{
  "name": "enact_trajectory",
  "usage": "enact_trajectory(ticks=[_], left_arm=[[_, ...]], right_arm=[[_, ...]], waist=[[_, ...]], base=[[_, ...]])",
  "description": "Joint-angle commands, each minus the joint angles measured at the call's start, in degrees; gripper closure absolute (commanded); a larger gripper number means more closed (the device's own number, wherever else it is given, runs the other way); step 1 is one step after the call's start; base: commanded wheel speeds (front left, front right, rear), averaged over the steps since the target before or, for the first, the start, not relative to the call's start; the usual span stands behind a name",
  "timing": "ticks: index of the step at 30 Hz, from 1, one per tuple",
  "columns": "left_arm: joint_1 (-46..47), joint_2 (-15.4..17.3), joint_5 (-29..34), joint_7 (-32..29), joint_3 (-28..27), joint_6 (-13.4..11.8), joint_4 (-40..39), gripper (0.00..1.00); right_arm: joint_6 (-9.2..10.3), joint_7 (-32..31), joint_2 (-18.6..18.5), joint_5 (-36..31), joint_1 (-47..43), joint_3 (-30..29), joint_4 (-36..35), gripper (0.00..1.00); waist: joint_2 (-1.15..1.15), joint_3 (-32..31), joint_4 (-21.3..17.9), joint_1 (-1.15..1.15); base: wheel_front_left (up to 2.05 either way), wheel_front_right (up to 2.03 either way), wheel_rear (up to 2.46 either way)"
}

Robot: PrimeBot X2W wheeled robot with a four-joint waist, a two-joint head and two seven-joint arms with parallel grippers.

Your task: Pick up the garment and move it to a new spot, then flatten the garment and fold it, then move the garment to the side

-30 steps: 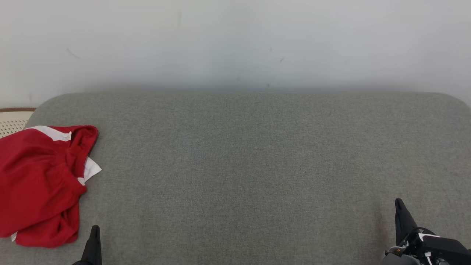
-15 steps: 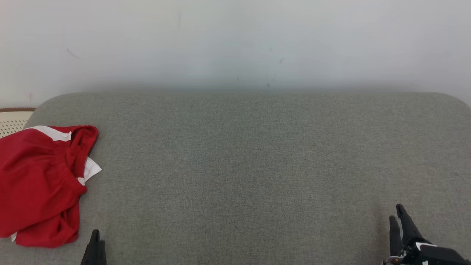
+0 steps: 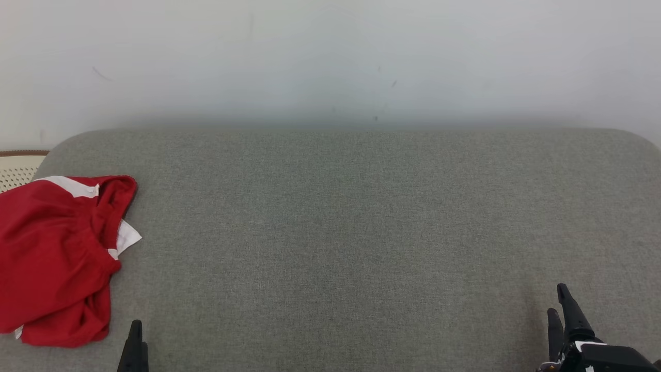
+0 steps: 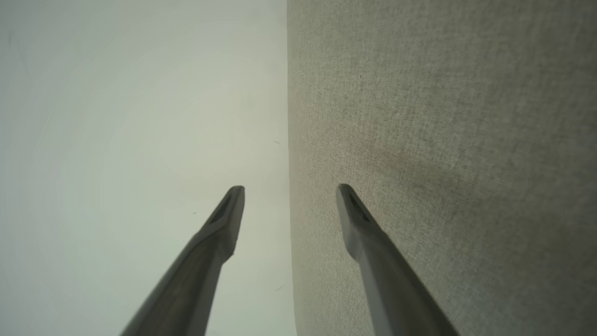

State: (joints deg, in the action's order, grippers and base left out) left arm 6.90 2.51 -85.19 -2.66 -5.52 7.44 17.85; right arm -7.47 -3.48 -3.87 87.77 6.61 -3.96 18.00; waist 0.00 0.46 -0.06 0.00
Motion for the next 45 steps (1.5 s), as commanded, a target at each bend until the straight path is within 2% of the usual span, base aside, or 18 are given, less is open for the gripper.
enact_trajectory(ticks=[1,7,27,45], left_arm=[[1.2,0.5,2.8,0.8,-0.2,0.0,-1.1,0.0],[1.4,0.5,8.3,2.0,-0.2,0.0,-1.3,0.0],[2.3,0.7,34.0,6.6,1.5,0.0,-2.4,0.0],[2.6,1.4,51.1,9.7,3.7,-2.7,-3.2,0.0]], right_arm=[[0.0,0.7,-0.9,-2.2,1.7,0.7,-1.1,0.0],[-0.01,2.0,-1.3,-6.9,1.9,1.6,-1.5,0.0],[-0.01,6.8,-3.0,-27.8,2.7,6.2,-2.4,0.0],[-0.02,10.2,-4.8,-42.8,3.6,10.8,-1.1,0.0]], waist=[[0.0,0.0,0.0,0.0],[0.0,0.1,-0.1,0.0],[0.0,0.5,-0.2,0.0],[0.0,0.8,-0.5,0.0]], base=[[0.0,0.0,0.0],[0.0,0.0,0.0],[0.0,0.0,0.0],[0.0,0.0,0.0]])
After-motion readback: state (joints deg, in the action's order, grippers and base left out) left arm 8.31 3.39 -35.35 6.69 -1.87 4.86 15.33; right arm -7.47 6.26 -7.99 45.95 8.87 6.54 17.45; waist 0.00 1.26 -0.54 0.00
